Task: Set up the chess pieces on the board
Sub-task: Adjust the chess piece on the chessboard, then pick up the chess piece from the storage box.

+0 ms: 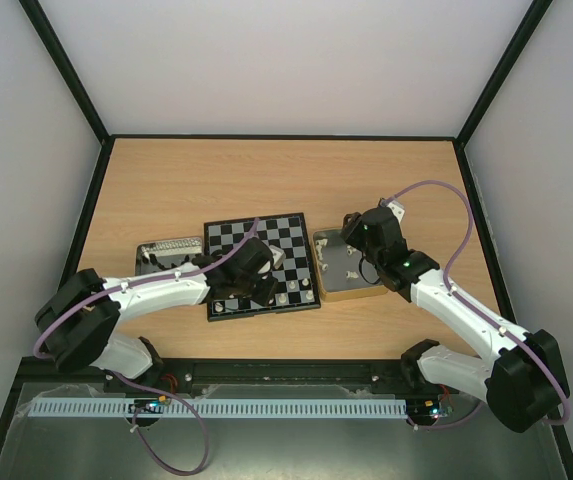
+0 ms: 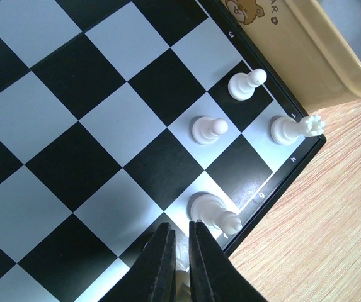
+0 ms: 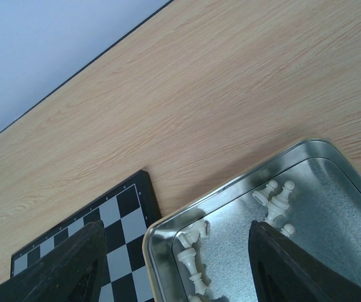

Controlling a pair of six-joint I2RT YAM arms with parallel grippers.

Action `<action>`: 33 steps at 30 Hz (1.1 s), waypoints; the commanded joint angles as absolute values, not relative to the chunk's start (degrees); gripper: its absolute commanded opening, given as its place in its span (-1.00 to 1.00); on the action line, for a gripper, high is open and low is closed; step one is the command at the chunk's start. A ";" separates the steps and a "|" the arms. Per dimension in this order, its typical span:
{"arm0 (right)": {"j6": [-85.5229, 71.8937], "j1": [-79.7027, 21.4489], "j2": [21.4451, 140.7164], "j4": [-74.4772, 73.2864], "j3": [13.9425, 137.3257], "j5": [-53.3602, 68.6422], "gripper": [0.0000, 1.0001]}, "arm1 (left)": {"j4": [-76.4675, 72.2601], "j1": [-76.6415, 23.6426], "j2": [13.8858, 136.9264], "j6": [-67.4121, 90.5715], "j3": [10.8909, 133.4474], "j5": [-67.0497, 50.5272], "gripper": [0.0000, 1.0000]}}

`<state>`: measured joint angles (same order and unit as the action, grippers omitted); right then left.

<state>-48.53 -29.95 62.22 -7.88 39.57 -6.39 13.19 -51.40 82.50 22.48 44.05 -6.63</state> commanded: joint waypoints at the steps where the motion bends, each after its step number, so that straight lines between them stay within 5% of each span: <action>1: -49.15 -29.61 62.49 -7.21 38.77 -7.21 0.21 | 16.71 -51.18 83.29 22.14 44.58 -8.08 -0.81; 7: -49.14 -29.62 62.48 -7.16 38.58 -7.21 0.22 | 16.81 -51.15 82.75 21.92 44.31 -8.86 -0.80; 15: -49.11 -29.62 62.23 -7.38 38.66 -7.38 0.21 | 16.57 -51.17 82.35 22.48 45.98 -7.42 -0.46; 22: -47.80 -29.28 64.77 -9.56 39.17 -4.60 0.19 | 15.49 -49.36 79.15 24.40 48.70 -5.06 -0.37; 33: -39.18 -28.26 83.53 -14.26 43.74 13.84 -0.16 | 10.93 -43.78 70.77 29.41 46.46 -4.13 -0.27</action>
